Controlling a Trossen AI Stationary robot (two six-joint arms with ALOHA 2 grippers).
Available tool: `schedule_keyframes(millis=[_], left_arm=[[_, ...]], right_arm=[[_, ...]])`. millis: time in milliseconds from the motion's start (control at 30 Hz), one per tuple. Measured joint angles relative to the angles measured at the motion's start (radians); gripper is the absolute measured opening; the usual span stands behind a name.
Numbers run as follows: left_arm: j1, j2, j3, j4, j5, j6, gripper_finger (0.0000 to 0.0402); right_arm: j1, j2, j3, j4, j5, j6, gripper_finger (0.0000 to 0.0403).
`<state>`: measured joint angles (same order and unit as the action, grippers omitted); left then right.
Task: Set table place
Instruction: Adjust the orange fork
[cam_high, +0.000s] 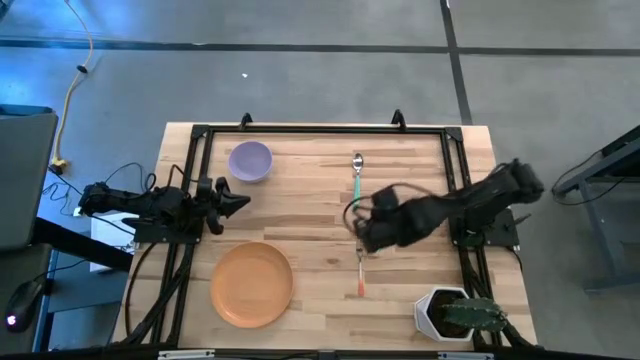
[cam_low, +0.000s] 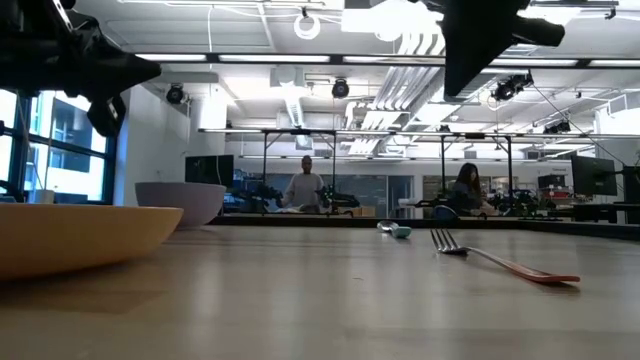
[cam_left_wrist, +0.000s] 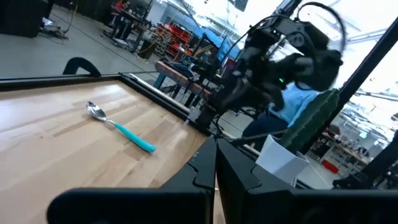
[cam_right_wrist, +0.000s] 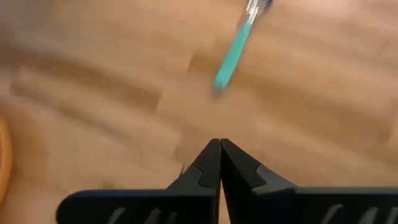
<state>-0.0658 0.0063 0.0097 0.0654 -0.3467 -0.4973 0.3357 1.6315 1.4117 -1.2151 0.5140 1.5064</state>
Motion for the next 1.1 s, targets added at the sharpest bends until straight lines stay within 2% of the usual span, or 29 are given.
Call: schedule_keyframes(millis=[133, 267, 367, 700, 933, 1100], left_arm=[[0.0, 0.0, 0.0, -0.006, 0.025, 0.016, 0.0001], [0.0, 0.0, 0.0, -0.006, 0.031, 0.02, 0.0001], [0.0, 0.0, 0.0, -0.007, 0.048, 0.022, 0.0001], [0.0, 0.0, 0.0, -0.011, 0.077, 0.026, 0.0001], [0.0, 0.0, 0.0, -0.011, 0.078, 0.046, 0.0001], [0.0, 0.0, 0.0, -0.012, 0.087, 0.047, 0.0001]], right_arm=[[0.033, 0.134, 0.134, -0.072, -0.144, 0.031, 0.0001], [0.053, 0.239, 0.234, -0.138, -0.228, 0.061, 0.0015], [0.061, 0.296, 0.262, -0.15, -0.262, 0.101, 0.0038], [0.097, 0.401, 0.221, -0.068, -0.322, 0.282, 0.0125], [0.117, 0.44, 0.147, 0.192, -0.322, 0.314, 0.014], [0.117, 0.446, 0.084, 0.203, -0.337, 0.335, 0.014]])
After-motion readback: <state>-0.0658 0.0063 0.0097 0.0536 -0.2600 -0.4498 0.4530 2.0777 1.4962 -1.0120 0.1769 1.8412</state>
